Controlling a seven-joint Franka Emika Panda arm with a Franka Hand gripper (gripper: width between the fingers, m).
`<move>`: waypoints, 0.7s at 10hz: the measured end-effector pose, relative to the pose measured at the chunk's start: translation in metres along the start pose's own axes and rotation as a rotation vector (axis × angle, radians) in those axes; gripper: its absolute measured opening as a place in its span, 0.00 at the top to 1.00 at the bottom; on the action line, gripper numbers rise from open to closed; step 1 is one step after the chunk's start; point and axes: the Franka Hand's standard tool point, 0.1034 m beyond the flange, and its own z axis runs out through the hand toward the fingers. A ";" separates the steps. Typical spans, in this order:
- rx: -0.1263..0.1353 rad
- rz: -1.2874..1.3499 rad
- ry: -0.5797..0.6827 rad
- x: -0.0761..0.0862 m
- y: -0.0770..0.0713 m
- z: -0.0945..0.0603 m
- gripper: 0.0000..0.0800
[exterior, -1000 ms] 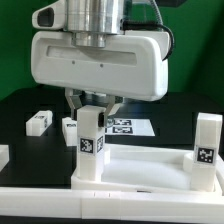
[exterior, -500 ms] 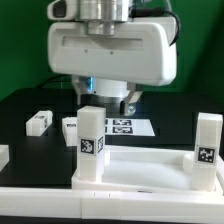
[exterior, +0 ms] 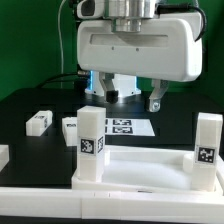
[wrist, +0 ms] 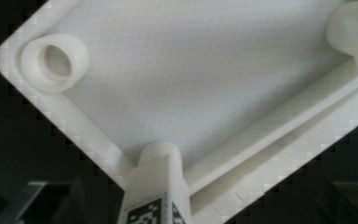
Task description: Assemble desk
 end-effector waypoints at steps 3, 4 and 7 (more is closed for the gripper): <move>-0.001 -0.001 -0.001 0.000 0.000 0.001 0.19; -0.002 -0.001 -0.001 -0.001 0.000 0.001 0.19; -0.001 0.116 -0.004 -0.023 0.006 0.005 0.19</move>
Offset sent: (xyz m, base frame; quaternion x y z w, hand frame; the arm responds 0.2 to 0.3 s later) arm 0.0000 0.0000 0.0000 0.0000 0.0000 0.0000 1.0000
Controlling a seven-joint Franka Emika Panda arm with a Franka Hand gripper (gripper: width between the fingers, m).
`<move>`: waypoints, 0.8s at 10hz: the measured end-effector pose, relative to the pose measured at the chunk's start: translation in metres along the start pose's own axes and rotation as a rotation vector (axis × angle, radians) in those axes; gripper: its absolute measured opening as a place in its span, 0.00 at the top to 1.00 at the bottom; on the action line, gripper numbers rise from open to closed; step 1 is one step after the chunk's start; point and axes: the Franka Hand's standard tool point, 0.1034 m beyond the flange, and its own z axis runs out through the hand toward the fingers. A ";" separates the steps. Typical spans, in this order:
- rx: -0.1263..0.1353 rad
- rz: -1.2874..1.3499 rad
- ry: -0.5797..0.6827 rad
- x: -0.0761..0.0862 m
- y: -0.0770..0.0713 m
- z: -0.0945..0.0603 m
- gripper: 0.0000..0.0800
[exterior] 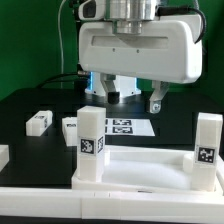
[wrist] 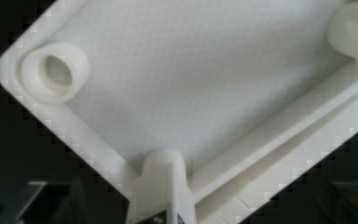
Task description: Assemble desk
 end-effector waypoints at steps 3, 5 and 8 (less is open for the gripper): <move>0.001 0.035 -0.010 -0.006 0.002 0.003 0.19; 0.008 0.126 -0.020 -0.009 0.001 0.004 0.19; 0.005 0.433 -0.054 -0.013 0.011 0.011 0.19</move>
Offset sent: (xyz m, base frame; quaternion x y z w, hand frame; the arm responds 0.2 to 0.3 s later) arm 0.0000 0.0000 0.0000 0.0000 0.0000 0.1296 0.9916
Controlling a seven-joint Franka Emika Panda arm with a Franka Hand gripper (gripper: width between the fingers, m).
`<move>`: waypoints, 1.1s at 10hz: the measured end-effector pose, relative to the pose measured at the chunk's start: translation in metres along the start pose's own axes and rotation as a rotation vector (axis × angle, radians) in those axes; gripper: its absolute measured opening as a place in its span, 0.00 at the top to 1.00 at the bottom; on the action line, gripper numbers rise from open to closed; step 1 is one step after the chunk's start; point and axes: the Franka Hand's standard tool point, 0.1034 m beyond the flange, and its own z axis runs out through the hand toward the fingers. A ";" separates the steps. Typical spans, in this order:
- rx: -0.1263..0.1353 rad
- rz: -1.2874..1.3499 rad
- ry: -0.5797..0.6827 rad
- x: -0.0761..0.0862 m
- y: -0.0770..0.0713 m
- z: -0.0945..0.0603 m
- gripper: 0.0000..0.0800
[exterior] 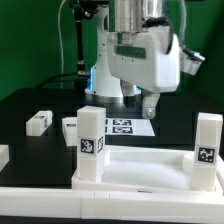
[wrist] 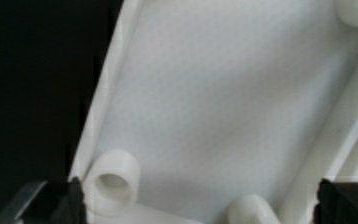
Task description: Assemble desk
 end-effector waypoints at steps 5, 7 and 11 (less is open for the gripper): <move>0.010 0.362 -0.028 -0.010 0.004 0.012 0.19; -0.009 0.366 -0.025 -0.009 0.015 0.024 0.19; -0.073 0.356 0.006 -0.011 0.041 0.068 0.19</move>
Offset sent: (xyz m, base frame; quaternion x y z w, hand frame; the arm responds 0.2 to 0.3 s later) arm 0.0000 0.0000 0.0000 0.0000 0.0000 0.2571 0.9664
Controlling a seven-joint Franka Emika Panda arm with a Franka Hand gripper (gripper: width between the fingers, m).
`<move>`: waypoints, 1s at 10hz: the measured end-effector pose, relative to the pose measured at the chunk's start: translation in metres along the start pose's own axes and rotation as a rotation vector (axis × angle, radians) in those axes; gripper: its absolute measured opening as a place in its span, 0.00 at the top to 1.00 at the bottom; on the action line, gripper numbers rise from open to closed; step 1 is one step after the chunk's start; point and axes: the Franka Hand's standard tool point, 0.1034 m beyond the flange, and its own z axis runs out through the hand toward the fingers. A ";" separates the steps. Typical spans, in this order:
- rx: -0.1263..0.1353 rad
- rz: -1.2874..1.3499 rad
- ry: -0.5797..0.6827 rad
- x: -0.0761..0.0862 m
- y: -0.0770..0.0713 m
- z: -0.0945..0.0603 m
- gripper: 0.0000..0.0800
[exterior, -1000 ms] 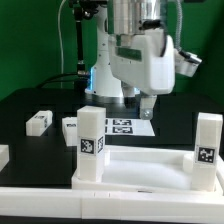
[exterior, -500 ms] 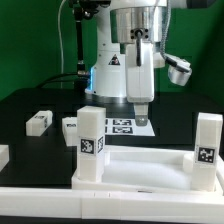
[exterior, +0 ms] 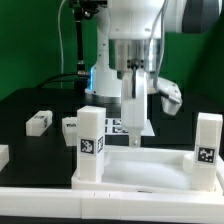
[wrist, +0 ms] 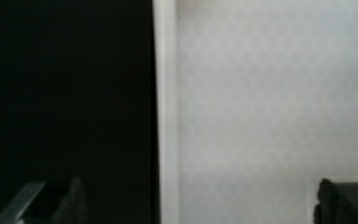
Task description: Assemble desk
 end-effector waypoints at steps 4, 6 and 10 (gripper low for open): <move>-0.037 -0.012 0.027 0.009 0.004 0.027 0.19; -0.041 -0.014 0.030 0.009 0.006 0.030 0.19; -0.042 -0.017 0.029 0.008 0.006 0.030 0.51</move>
Offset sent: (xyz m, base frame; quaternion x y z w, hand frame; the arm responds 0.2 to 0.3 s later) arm 0.0027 -0.0107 -0.0212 -0.0104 0.0098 -0.0049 0.9999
